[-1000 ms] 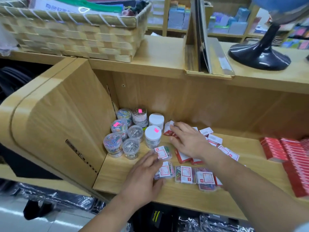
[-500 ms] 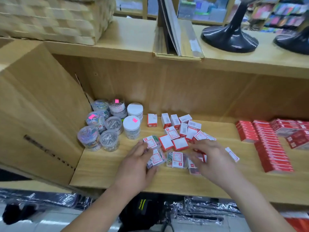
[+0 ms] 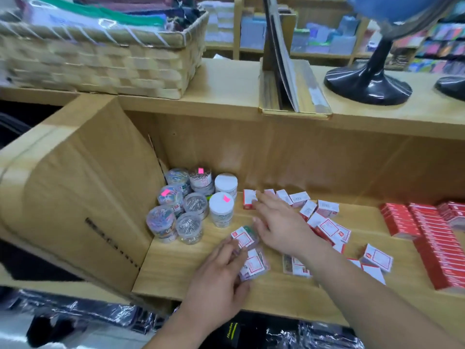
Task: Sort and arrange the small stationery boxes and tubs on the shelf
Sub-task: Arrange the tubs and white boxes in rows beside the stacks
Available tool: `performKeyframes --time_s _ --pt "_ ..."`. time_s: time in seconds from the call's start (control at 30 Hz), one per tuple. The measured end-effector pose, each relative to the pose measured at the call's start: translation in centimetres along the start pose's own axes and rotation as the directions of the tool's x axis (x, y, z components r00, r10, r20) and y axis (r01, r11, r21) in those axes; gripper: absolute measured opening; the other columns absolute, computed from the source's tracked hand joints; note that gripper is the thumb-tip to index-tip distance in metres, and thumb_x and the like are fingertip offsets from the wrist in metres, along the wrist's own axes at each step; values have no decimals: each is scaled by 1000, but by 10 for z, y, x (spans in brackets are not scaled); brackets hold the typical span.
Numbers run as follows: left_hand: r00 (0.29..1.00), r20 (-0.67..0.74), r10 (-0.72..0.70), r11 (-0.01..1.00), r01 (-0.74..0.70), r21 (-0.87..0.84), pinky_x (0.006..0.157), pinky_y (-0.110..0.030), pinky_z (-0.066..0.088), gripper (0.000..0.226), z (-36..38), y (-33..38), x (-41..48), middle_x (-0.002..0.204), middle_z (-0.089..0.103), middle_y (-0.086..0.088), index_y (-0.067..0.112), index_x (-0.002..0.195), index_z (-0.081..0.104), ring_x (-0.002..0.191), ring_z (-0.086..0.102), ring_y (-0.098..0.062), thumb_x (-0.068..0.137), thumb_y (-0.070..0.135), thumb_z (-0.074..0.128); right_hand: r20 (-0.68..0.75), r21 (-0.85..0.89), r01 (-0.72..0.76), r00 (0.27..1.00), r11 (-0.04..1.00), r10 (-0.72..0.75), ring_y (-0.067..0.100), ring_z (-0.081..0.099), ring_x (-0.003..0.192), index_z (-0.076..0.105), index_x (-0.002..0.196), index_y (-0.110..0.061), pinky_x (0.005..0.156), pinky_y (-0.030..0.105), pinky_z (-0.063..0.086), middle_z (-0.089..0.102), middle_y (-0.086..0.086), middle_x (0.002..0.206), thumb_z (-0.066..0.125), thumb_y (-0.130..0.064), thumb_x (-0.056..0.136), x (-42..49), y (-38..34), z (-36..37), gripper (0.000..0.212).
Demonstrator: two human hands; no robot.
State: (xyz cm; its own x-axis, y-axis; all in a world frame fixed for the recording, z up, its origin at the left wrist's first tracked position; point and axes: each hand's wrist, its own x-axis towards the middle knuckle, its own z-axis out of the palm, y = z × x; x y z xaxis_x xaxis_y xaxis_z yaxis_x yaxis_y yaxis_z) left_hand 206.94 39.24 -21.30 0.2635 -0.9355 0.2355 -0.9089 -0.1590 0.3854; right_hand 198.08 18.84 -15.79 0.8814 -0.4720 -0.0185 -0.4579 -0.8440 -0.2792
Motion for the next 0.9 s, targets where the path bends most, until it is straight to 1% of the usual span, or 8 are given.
performKeyframes --time_s 0.17,0.27,0.43,0.57,0.63,0.77,0.83,0.9 --pt "997 58 -43 997 47 -61 114 -28 39 63 -10 -9 -7 154 35 18 41 146 47 152 16 0 85 56 55 175 -225 79 984 971 -39 21 4 155 12 160 -29 124 49 8 8 -5 169 18 -51 101 30 -3 13 62" --pt "997 39 -66 995 69 -70 111 -30 43 59 -12 -10 -7 150 39 17 40 140 51 151 21 -2 83 56 56 157 -283 47 988 958 -2 22 12 154 24 156 -28 124 46 6 18 -2 167 -5 -59 87 32 3 17 82" --pt "996 21 -81 995 82 -57 101 -28 49 61 -12 -7 -3 135 46 16 42 135 56 138 38 -6 79 64 59 144 -362 20 989 932 35 19 17 153 41 149 -20 124 46 8 31 -5 160 -2 -64 87 26 4 10 88" --pt "997 -12 -76 997 75 -31 93 -28 53 64 -8 -5 0 128 48 16 38 132 59 127 46 -10 77 70 61 143 -298 -55 985 953 101 18 7 155 37 152 -21 125 48 1 23 -9 164 23 -58 102 15 5 3 64" --pt "996 -30 -79 997 79 -17 91 -29 53 64 -5 -3 1 125 49 14 35 131 60 122 47 -12 77 71 60 101 -167 -42 993 985 60 18 9 155 45 147 -21 125 44 8 25 -7 164 41 -50 101 4 3 2 54" --pt "997 -41 -72 997 72 -17 91 -27 50 69 -5 6 6 121 50 11 34 137 57 115 45 -14 79 72 57 -63 249 -149 983 957 170 14 51 130 66 126 -24 103 35 45 59 -10 132 61 -41 94 -40 -21 2 36" --pt "995 -45 -85 993 81 -85 92 -29 50 58 -8 3 9 122 51 13 32 135 57 116 45 -12 85 62 58 -147 228 -174 966 958 211 15 59 115 69 113 -30 89 37 52 63 -15 114 64 -40 89 -65 -32 11 27" --pt "992 -84 -89 988 77 -137 92 -31 52 42 -10 -5 10 128 52 13 30 131 59 117 48 -14 89 39 61 -212 173 -203 948 964 237 19 61 107 72 106 -30 87 39 53 66 -12 106 67 -42 81 -86 -41 21 28"
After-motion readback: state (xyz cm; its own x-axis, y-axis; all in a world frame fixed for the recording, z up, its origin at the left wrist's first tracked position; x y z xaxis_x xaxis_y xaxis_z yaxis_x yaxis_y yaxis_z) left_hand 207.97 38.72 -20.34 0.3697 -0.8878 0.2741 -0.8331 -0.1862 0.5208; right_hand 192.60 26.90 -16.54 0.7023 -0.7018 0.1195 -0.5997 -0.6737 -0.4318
